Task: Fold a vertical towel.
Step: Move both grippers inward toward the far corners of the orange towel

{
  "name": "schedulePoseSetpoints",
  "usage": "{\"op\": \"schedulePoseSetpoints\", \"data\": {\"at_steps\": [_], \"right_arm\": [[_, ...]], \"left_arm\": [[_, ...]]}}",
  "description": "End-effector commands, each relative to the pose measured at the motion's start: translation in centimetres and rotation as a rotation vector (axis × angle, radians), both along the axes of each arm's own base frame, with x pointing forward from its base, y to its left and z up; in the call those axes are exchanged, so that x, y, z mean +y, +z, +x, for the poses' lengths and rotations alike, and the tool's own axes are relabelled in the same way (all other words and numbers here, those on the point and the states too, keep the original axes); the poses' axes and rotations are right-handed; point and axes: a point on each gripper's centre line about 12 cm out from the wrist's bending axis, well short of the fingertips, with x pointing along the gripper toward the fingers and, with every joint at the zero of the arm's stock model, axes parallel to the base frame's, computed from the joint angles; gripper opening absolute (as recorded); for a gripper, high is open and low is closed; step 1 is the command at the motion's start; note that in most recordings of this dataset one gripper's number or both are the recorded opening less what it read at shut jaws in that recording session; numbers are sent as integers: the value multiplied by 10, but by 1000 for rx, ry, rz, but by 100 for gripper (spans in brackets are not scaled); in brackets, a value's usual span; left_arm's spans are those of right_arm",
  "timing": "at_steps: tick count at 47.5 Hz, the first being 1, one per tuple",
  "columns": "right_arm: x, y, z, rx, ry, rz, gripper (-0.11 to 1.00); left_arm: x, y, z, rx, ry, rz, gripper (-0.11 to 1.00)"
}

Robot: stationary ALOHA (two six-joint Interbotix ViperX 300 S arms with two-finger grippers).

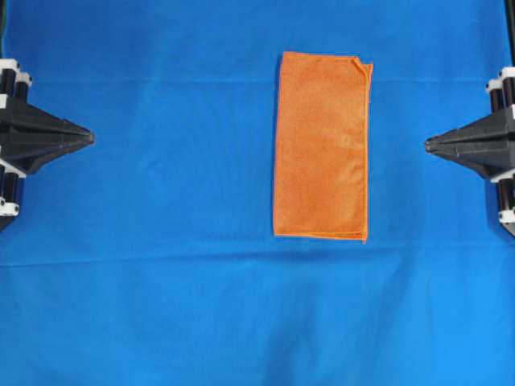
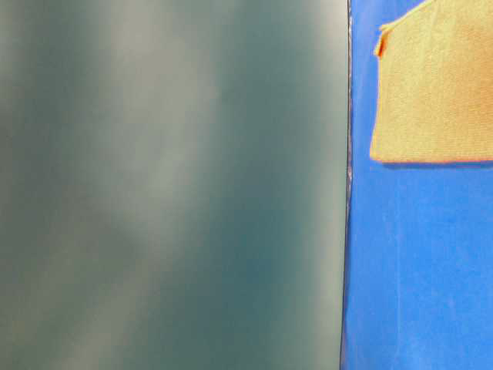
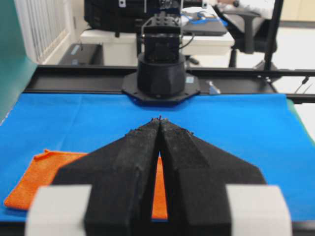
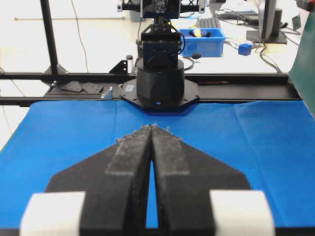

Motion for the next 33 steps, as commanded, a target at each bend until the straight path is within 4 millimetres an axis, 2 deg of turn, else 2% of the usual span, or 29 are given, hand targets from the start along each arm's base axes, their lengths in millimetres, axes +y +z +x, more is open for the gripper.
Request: {"op": "schedulePoseSetpoints", "data": {"at_steps": [1, 8, 15, 33], "right_arm": [[-2, 12, 5, -22, -9, 12, 0], [-13, 10, 11, 61, -61, 45, 0], [-32, -3, 18, 172, -151, 88, 0], [-108, -62, 29, 449, -452, 208, 1]], "left_arm": [[1, 14, 10, -22, 5, -38, 0], [10, 10, 25, 22, 47, -41, 0], [30, 0, 51, 93, 124, -81, 0], [94, -45, 125, 287, 296, -163, 3]]}}
